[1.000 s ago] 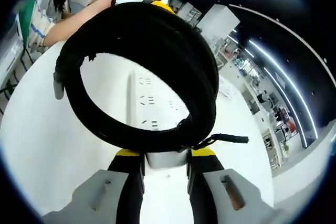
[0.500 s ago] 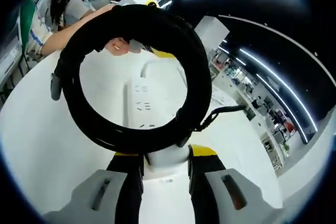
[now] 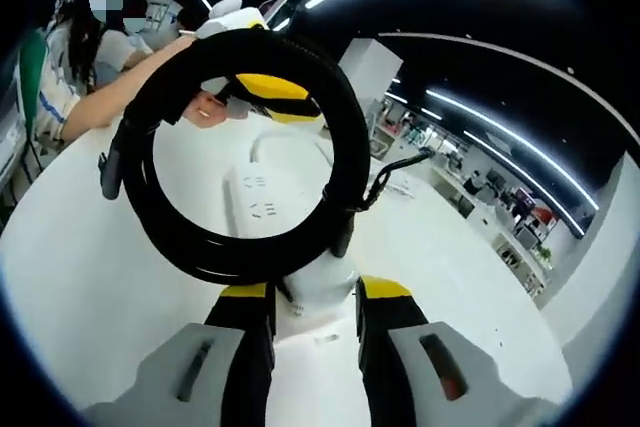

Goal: Straighten the power strip on the desk, plug the charger into it

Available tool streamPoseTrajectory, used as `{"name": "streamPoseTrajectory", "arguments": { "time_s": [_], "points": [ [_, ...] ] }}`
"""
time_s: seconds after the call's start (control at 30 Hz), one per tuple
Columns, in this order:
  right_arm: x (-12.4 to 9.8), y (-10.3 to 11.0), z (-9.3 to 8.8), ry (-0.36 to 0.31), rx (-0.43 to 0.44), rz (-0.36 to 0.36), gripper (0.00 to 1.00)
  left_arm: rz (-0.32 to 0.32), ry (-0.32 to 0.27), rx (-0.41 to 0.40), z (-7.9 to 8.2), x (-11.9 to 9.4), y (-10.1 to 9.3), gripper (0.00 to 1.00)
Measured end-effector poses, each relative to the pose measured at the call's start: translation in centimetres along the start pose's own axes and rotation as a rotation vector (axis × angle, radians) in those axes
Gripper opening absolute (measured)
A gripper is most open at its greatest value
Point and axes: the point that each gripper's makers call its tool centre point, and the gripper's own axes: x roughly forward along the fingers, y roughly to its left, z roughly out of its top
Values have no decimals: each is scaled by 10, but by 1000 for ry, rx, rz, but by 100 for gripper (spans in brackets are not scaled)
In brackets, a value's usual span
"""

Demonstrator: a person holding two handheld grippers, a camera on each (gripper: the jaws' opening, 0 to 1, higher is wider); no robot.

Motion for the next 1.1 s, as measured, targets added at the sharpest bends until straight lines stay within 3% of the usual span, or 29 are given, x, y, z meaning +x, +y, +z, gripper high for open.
{"name": "streamPoseTrajectory", "arguments": {
  "time_s": [0.53,0.67,0.93,1.1],
  "points": [
    [-17,-6,1,-26,145,-44,34,50,40,120,-6,-2,7,11],
    [-21,-5,1,-31,176,-29,31,57,48,161,-4,-5,9,11],
    [-23,-6,-1,-35,226,-22,30,90,137,279,-12,-11,21,12],
    [-24,-3,-4,-29,284,12,30,104,134,328,-10,-11,23,14]
  ]
}}
